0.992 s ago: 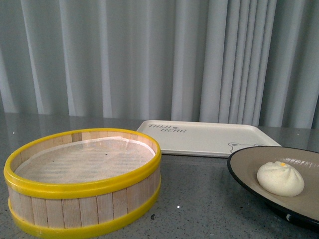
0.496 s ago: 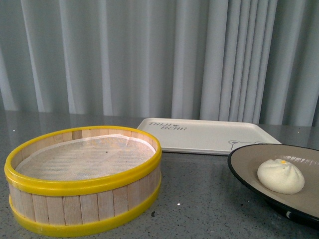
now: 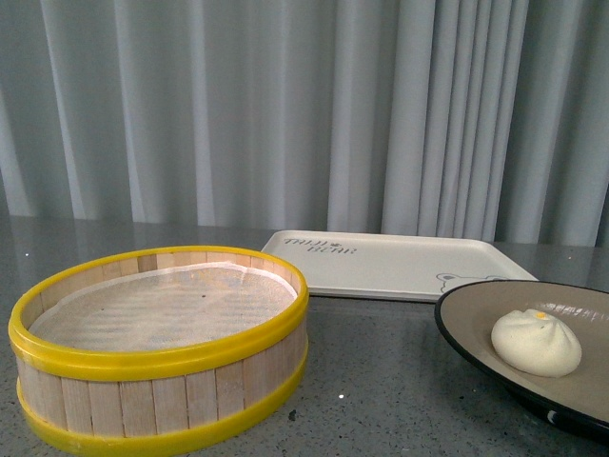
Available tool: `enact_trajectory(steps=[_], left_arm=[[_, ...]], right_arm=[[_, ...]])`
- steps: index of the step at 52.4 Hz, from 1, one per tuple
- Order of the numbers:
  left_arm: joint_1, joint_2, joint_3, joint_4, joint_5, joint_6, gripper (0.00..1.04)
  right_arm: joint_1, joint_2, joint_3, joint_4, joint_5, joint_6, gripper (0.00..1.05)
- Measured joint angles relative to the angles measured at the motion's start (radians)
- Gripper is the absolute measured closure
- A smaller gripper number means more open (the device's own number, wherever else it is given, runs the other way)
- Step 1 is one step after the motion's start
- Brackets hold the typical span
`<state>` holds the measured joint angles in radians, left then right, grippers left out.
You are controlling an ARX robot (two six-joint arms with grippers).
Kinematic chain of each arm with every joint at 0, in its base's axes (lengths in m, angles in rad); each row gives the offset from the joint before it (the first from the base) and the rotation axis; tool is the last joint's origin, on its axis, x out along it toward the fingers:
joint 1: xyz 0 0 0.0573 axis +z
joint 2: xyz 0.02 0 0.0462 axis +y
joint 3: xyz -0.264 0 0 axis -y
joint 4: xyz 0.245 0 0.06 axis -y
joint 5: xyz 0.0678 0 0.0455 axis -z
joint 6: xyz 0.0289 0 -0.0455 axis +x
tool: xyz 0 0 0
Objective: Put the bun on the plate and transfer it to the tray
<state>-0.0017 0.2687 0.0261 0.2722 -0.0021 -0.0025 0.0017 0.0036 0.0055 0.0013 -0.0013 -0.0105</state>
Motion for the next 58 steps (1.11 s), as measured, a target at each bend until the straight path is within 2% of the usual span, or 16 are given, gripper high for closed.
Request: enact_trajectory(steps=[21,25,27,38,58], left_arm=[[0.000,-0.101,0.000,-0.101,0.000,0.000,1.01],[0.000,-0.206,0.000,-0.241,0.002,0.000,1.01],[0.000,-0.232,0.000,-0.262,0.002,0.000,1.01],[0.000,-0.264,0.000,-0.272,0.002,0.000,1.00],[0.000,-0.265,0.000,-0.272,0.002,0.000,0.37]], right_arm=[[0.000,0.000,0.000,0.000,0.000,0.000,0.08],[0.000,0.000,0.000,0.000,0.000,0.000,0.08],[0.000,0.000,0.000,0.000,0.000,0.000,0.08],[0.000,0.000,0.000,0.000,0.000,0.000,0.08],[0.000,0.000,0.000,0.000,0.000,0.000,0.08]])
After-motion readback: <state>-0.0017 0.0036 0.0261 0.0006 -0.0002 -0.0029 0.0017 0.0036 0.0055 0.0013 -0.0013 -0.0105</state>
